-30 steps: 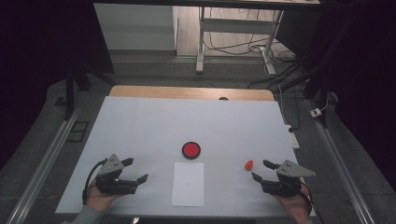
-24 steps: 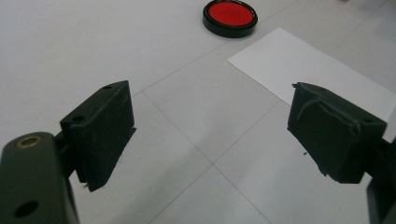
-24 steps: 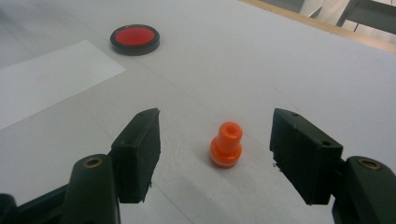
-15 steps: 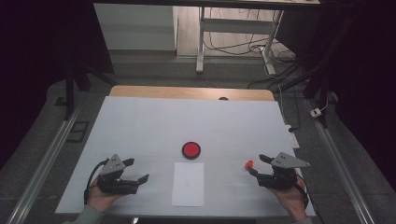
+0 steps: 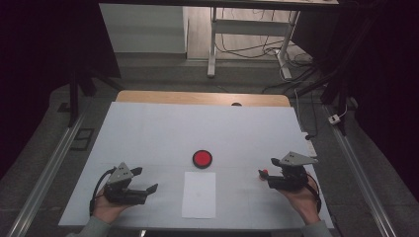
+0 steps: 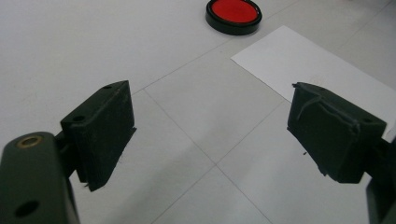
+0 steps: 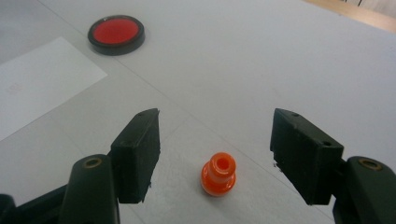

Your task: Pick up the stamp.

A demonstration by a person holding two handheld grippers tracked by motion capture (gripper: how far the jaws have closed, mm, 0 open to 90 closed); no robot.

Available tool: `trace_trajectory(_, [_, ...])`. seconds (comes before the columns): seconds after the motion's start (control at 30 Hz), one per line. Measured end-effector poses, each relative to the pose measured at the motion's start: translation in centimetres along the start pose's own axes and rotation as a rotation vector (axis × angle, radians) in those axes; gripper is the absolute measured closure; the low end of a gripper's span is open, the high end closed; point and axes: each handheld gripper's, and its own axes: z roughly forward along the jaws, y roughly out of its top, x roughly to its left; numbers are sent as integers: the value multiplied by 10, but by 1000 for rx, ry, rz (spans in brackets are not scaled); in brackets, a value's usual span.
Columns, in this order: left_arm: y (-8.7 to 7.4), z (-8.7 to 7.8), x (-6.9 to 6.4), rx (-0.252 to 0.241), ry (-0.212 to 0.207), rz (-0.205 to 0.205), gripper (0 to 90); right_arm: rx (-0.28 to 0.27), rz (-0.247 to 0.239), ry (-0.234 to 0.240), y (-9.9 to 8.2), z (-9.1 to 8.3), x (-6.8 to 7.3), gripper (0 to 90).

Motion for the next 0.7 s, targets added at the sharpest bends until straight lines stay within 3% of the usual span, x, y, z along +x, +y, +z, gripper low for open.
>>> trace_trajectory(0.07, [0,0,0,2,0,0,147,46,-3,-5,3,10,0,338])
trace_trajectory(0.2, [0,0,0,2,3,1,148,86,-19,-3,0,19,4,347])
trace_trajectory(0.7, [-1,1,0,11,3,5,148,128,11,-34,-10,24,-4,404])
